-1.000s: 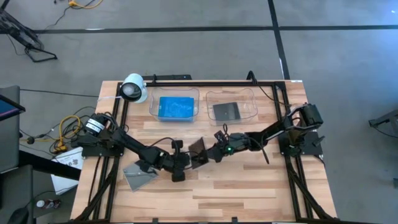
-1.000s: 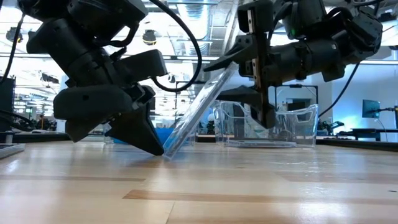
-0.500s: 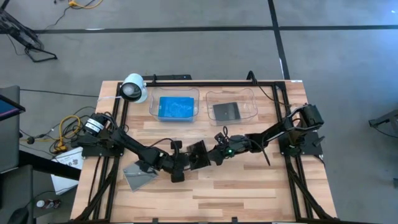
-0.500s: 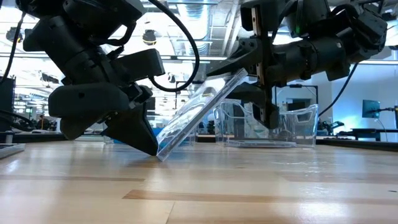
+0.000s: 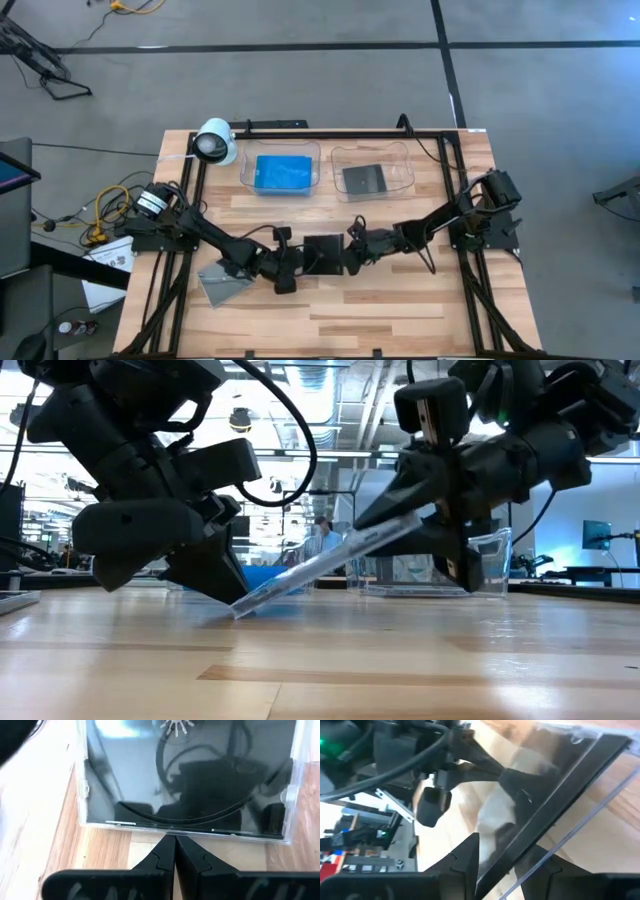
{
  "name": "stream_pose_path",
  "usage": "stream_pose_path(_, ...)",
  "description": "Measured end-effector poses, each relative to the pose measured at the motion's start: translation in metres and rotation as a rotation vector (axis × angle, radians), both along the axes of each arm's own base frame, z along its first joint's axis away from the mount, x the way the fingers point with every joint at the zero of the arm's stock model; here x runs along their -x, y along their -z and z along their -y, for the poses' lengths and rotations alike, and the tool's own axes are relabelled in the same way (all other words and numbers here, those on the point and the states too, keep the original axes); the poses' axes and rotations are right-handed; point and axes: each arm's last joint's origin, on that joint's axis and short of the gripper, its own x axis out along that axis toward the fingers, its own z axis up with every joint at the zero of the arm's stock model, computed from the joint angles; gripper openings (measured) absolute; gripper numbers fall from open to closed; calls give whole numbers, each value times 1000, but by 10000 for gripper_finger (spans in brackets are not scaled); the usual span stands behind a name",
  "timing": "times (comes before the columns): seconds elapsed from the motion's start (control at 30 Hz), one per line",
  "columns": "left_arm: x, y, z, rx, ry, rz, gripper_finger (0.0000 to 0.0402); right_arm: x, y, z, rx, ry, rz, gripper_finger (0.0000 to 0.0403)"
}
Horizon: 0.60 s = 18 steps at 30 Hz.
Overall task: Pick & place jewel cases by type
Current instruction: Put the right black cd case into the right transparent bin
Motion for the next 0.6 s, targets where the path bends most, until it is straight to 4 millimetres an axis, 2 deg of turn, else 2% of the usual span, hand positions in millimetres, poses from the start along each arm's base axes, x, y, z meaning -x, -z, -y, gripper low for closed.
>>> stream_pose_path(0.3, 0, 0, 0, -1, -1, 0, 0, 6, 7, -4, 33, 38, -81, 85)
stream_pose_path(0.6, 0, 0, 0, -2, -2, 1, 0, 8, 9, -8, 84, 43, -90, 77)
